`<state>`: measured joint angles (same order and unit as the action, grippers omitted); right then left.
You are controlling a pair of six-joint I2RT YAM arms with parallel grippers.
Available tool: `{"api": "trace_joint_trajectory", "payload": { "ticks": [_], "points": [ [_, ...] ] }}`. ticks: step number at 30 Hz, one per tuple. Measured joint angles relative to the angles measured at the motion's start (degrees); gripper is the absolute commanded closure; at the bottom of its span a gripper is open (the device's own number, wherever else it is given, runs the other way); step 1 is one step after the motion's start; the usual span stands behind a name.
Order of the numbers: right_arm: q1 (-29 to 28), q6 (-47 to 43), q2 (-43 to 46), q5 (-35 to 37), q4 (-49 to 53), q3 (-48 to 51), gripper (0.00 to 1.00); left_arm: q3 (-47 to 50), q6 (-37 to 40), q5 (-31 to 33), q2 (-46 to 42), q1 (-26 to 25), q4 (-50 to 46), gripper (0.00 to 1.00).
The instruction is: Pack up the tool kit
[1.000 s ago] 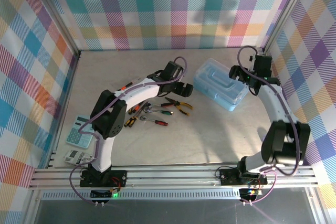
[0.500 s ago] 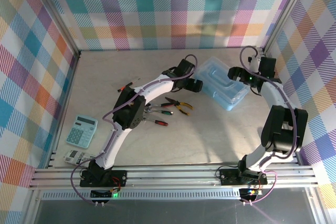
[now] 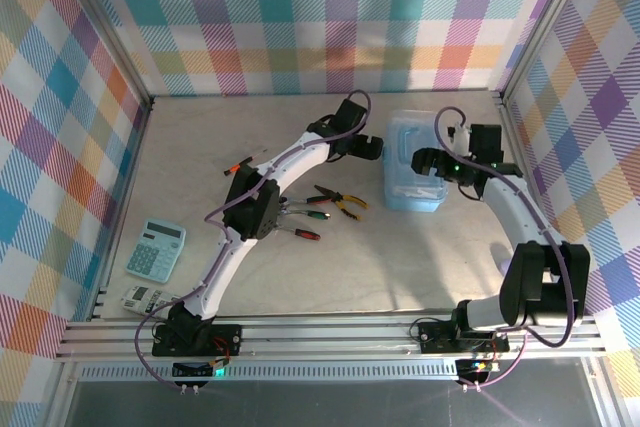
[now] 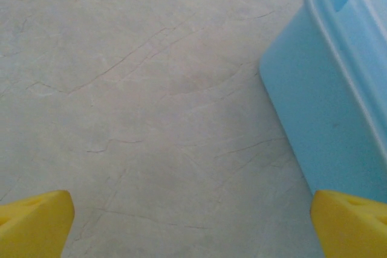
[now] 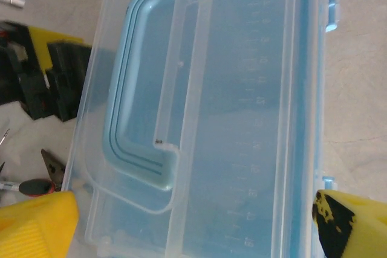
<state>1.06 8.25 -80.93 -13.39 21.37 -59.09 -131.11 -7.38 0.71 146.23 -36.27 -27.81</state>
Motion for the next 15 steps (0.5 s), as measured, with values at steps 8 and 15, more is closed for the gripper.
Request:
{"api": "trace_joint_trajectory", "payload": {
  "ticks": [8,15],
  "points": [
    [-0.04,-3.63,-14.71,5.4,7.54,-18.47,0.01,28.96,0.46,0.24,-18.64,3.58,1.92,0.0],
    [-1.22,-6.32,-22.36,5.11,12.57,-23.45,0.05,42.16,0.76,0.57,-33.4,5.53,3.76,0.0]
  ]
}}
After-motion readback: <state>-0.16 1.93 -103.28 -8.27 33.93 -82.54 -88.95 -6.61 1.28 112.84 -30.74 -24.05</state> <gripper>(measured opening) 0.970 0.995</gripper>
